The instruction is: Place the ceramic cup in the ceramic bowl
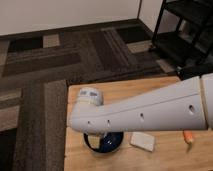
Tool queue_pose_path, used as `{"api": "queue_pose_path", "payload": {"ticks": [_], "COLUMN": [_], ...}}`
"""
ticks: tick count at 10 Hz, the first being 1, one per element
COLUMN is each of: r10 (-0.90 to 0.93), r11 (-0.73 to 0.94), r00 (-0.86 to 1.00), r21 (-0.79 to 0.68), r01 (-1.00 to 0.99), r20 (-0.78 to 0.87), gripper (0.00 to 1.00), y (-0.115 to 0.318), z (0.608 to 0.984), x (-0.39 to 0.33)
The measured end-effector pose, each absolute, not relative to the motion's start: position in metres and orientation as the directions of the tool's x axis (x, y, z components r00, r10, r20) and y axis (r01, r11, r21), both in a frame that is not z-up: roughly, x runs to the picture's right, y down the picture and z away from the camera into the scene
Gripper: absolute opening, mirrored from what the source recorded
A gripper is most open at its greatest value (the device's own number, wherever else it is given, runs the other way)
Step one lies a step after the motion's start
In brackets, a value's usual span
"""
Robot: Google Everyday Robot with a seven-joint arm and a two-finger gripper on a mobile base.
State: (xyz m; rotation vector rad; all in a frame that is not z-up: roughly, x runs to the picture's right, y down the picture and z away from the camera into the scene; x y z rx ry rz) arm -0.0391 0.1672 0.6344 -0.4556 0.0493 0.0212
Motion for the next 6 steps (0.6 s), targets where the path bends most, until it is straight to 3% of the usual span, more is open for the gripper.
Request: {"api": "queue_pose_path", "payload": {"ticks": [6], "r10": [0.094], "r11": [0.889], "r00": [0.995], "r21": [-0.445], "r01": [-0.103], "r20": [-0.042], "gripper": [0.77], "y": [0.133], "z": [0.655], "x": [0.006]}}
